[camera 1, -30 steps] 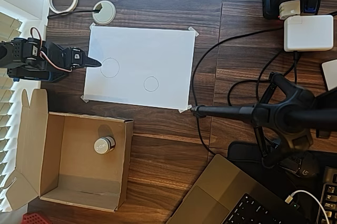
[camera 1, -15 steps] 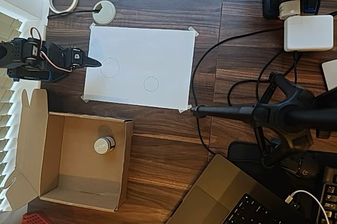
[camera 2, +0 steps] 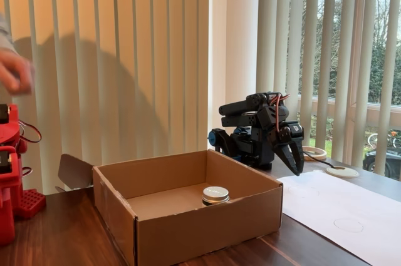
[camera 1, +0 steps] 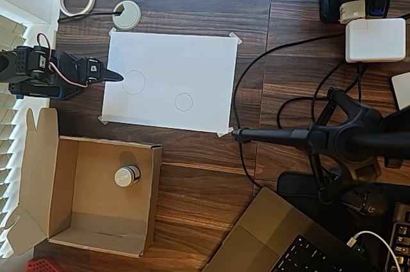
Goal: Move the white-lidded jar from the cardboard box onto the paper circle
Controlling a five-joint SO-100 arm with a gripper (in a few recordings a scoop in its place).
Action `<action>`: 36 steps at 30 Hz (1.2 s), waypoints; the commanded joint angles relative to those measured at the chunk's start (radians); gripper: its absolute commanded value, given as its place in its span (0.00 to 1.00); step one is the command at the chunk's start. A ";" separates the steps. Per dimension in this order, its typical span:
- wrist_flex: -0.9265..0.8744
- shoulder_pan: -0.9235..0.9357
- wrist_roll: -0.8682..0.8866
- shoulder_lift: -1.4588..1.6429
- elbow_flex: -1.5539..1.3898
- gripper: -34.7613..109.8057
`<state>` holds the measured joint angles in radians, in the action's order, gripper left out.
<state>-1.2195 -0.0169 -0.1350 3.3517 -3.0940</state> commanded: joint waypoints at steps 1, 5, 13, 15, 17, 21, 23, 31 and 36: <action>-0.012 -0.014 -0.018 0.064 0.046 0.24; -0.012 -0.014 -0.018 0.064 0.046 0.24; -0.012 -0.014 -0.018 0.064 0.046 0.24; -0.012 -0.014 -0.018 0.064 0.046 0.24; -0.012 -0.014 -0.018 0.064 0.046 0.24; -0.012 -0.014 -0.018 0.064 0.046 0.24; -0.012 -0.014 -0.018 0.064 0.046 0.24; -0.012 -0.006 -0.015 0.064 0.046 0.32; -0.002 -0.009 -0.038 0.064 0.043 0.45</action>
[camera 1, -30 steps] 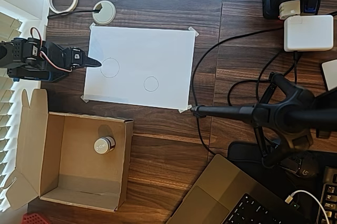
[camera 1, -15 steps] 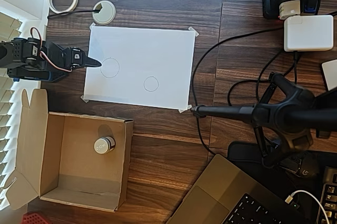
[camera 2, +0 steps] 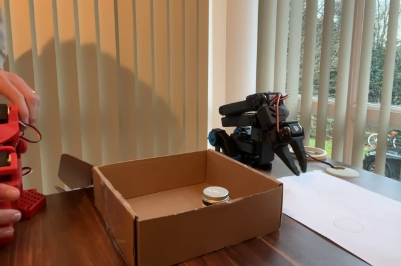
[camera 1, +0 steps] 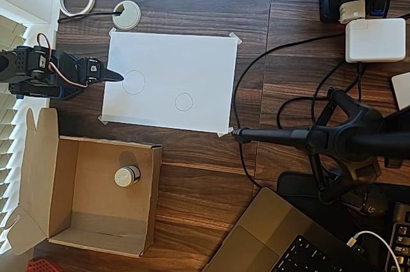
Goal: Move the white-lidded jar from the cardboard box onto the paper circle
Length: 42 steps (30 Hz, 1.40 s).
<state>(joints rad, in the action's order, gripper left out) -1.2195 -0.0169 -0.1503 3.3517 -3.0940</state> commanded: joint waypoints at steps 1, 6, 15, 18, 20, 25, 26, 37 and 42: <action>0.009 -0.008 -0.031 0.064 0.041 0.45; 0.043 0.014 -0.095 0.063 0.037 0.48; 0.117 0.011 -0.202 -0.164 0.285 0.48; 0.129 0.031 -0.268 -0.281 0.417 0.48; 0.144 0.058 -0.310 -0.383 0.518 0.48; 0.170 0.189 -0.471 -0.618 0.721 0.48; 0.170 0.227 -0.515 -0.663 0.756 0.48; 0.219 0.715 -0.991 -1.106 1.037 0.51; 0.258 0.885 -1.177 -1.319 1.198 0.50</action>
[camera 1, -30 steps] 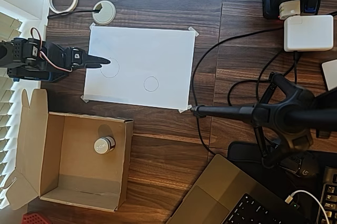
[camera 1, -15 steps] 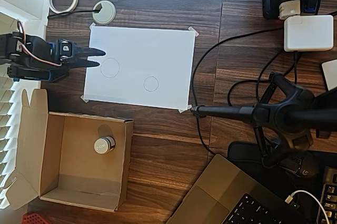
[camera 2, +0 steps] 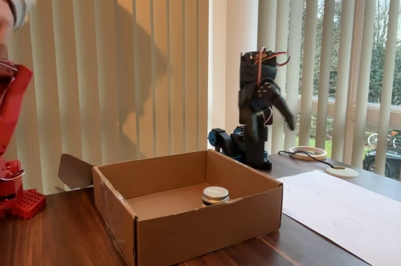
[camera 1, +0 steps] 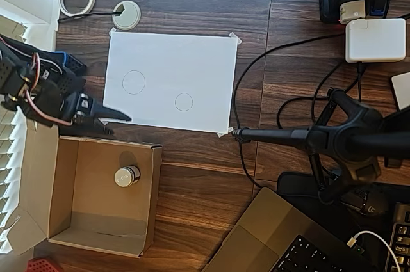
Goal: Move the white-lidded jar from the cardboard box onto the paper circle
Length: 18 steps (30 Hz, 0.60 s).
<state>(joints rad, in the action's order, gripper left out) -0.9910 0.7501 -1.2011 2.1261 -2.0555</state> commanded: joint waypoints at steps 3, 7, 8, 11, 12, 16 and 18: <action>0.043 0.198 -0.227 -0.230 0.264 0.50; 0.071 0.253 -0.311 -0.383 0.376 0.50; 0.078 0.261 -0.333 -0.416 0.396 0.50; 0.091 0.272 -0.397 -0.511 0.445 0.49; 0.094 0.273 -0.417 -0.540 0.457 0.49; 0.130 0.262 -0.459 -0.635 0.479 0.50; 0.158 0.250 -0.466 -0.660 0.469 0.51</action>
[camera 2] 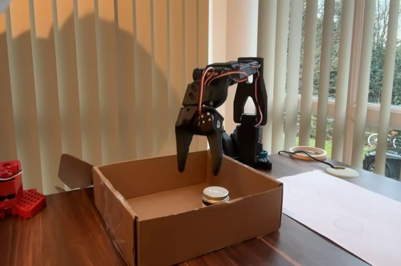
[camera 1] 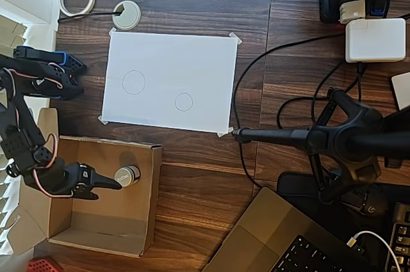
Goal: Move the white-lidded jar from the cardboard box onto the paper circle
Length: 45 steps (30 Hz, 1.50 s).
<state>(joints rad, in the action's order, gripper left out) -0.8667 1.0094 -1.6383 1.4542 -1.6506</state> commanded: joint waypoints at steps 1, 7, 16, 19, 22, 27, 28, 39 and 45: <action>0.055 -0.015 -0.032 0.003 0.052 0.51; 0.120 -0.077 -0.018 -0.018 0.003 0.52; 0.120 -0.104 -0.048 -0.011 -0.054 0.52; 0.112 -0.101 -0.060 -0.006 -0.058 0.52; 0.107 -0.098 -0.067 -0.006 -0.063 0.52; 0.104 -0.089 -0.100 -0.006 -0.075 0.52; 0.104 -0.087 -0.104 -0.006 -0.080 0.52; 0.100 -0.069 -0.149 -0.003 -0.094 0.52; 0.095 -0.044 -0.192 -0.008 -0.101 0.52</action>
<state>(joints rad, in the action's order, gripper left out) -0.7639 0.9434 -1.8055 1.3975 -1.7610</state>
